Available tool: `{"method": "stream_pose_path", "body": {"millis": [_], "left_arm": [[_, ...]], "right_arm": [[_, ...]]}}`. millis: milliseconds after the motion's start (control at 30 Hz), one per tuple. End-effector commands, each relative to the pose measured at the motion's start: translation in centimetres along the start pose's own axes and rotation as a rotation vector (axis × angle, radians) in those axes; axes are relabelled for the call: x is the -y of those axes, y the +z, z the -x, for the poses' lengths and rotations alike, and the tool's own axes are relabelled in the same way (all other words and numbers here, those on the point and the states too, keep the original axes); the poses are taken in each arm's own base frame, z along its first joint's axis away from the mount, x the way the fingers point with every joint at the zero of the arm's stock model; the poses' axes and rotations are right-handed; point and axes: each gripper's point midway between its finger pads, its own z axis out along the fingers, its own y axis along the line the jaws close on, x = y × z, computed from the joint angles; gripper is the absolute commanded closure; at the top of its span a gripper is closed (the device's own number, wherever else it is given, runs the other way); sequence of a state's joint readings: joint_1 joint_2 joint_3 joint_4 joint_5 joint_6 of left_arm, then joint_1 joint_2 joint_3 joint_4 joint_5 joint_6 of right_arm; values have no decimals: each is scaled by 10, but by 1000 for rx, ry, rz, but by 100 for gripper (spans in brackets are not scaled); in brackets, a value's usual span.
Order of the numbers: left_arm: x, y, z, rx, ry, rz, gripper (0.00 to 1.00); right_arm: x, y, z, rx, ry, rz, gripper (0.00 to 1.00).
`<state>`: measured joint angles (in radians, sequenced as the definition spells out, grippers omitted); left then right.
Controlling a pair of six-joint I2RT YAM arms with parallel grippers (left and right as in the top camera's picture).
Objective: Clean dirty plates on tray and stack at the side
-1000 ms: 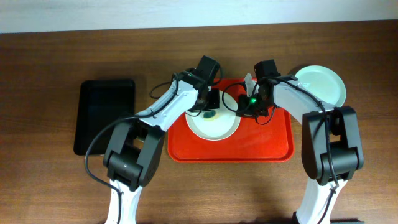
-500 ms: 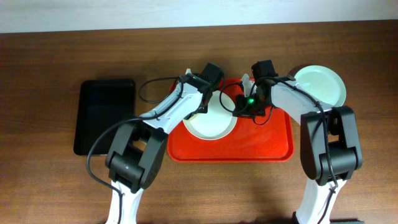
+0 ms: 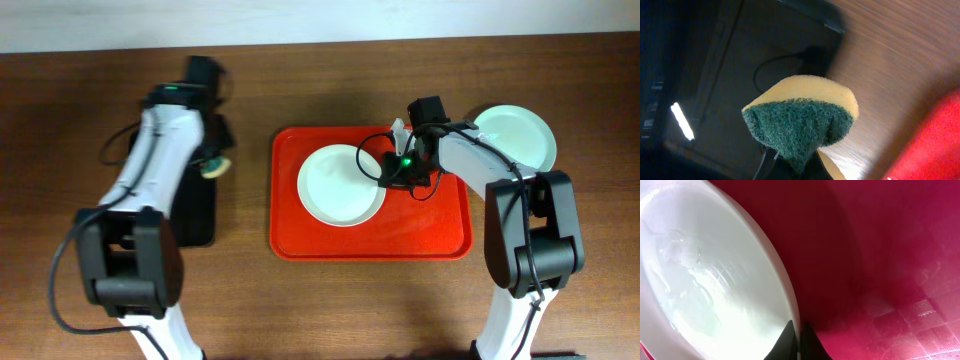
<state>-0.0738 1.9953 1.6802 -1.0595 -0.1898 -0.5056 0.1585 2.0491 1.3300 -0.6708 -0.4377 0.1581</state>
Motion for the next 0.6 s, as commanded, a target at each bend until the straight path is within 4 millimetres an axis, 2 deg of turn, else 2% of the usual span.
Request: {"method": "stream_pose_path", "body": {"millis": [0,67,267,367,433,467,500,567], "left_arm": [[-40,10,6,-33,-88,18,100],[-54,25,3,-44,-119,31,100],[-73,68,-6,-19,-172,39,100],[-78,78,-10,-14,-184,40,98],[-78,83,-12,-9,-185,37,74],[-78,84,-12,-7,-186,36,56],[-78,84,-12,-7,-186,36,50],[-75,79,-7,6,-188,20,52]], "right_arm": [[9,3,-1,1,6,-31,96],[9,3,0,4,4,-31,96],[9,3,-1,3,5,-31,96],[9,3,-1,4,5,-31,96],[9,3,-1,4,4,-31,96],[9,3,0,5,3,-31,96],[9,2,1,8,1,-31,96],[7,0,6,19,-12,-29,96]]}}
